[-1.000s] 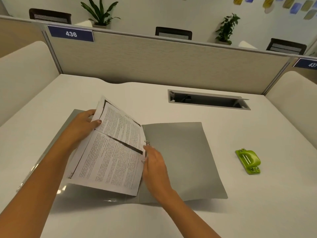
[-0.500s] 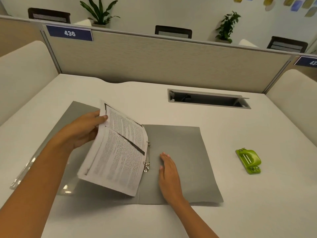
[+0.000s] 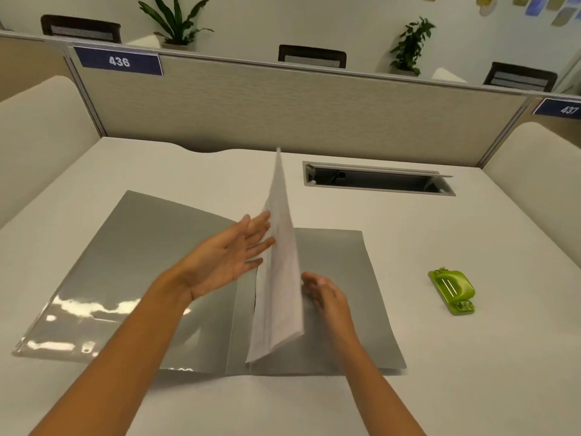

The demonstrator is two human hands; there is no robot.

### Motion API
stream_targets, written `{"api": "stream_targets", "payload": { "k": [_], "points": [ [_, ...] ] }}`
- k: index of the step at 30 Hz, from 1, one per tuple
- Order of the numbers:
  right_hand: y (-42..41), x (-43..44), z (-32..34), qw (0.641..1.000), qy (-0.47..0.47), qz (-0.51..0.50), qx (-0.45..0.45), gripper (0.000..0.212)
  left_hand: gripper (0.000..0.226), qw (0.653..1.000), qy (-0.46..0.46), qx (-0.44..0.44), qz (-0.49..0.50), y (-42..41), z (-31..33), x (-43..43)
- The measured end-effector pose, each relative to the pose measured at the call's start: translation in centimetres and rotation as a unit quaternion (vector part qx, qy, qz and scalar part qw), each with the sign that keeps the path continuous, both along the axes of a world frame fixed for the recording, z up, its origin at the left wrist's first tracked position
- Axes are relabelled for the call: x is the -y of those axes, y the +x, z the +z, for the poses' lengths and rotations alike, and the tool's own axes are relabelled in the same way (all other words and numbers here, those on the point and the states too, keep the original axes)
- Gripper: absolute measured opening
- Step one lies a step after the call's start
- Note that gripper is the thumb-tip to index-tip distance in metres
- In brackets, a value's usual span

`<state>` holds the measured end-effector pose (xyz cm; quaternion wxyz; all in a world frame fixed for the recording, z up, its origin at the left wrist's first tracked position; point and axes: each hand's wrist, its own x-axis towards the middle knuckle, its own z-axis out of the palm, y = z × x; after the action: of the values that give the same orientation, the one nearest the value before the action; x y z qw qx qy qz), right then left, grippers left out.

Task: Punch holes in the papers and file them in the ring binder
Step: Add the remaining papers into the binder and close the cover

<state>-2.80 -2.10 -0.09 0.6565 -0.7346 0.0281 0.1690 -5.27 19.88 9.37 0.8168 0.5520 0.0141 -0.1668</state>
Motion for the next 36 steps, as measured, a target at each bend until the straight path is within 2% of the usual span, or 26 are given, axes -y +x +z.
{"api": "stream_targets", "payload": {
  "k": [1,4,8,10,13,15,18,20,22,28,32,36],
  "points": [
    [0.4,0.4,0.6,0.999,0.027,-0.016,-0.02,0.033,0.077,0.999,0.04,0.009,-0.014,-0.2,-0.6,0.7],
    [0.9,1.8,3.0,0.995,0.085,-0.018,-0.041,0.035,0.053,0.977,0.212,0.029,-0.01,-0.6,-2.2,3.0],
    [1.6,3.8,4.1,0.98,0.18,-0.029,-0.075,0.036,0.053,0.878,0.474,0.044,-0.049,-0.4,-5.1,5.2],
    [2.3,4.6,4.1,0.968,0.226,-0.023,-0.104,0.047,0.056,0.832,0.548,0.058,-0.071,-0.3,-7.0,5.9],
    [2.7,5.7,4.4,0.977,0.187,-0.017,-0.101,0.053,0.061,0.777,0.623,0.066,-0.063,0.0,-9.5,6.3],
    [2.8,6.1,4.6,0.991,0.099,-0.002,-0.088,0.043,0.065,0.748,0.656,0.087,-0.052,-0.2,-10.4,6.5],
    [3.1,6.9,3.5,0.996,-0.076,0.005,-0.044,0.026,0.087,0.716,0.686,0.12,-0.044,-0.4,-10.9,6.9],
    [3.1,7.4,2.8,0.992,-0.122,-0.006,-0.039,0.02,0.091,0.695,0.706,0.132,-0.041,-0.4,-11.2,7.3],
    [3.0,7.8,2.5,0.99,-0.135,-0.014,-0.045,0.016,0.09,0.681,0.718,0.139,-0.032,-0.4,-11.3,7.5],
    [3.5,8.7,1.8,0.99,-0.127,-0.054,-0.043,0.025,0.089,0.616,0.772,0.152,-0.032,-0.2,-12.0,8.4],
    [3.6,8.7,0.7,0.981,-0.179,-0.061,-0.028,0.033,0.079,0.607,0.781,0.142,-0.037,-0.4,-12.3,8.8],
    [3.0,7.9,0.1,0.965,-0.238,-0.099,0.04,0.037,0.065,0.596,0.789,0.146,-0.025,-0.5,-12.8,9.1]
  ]
}}
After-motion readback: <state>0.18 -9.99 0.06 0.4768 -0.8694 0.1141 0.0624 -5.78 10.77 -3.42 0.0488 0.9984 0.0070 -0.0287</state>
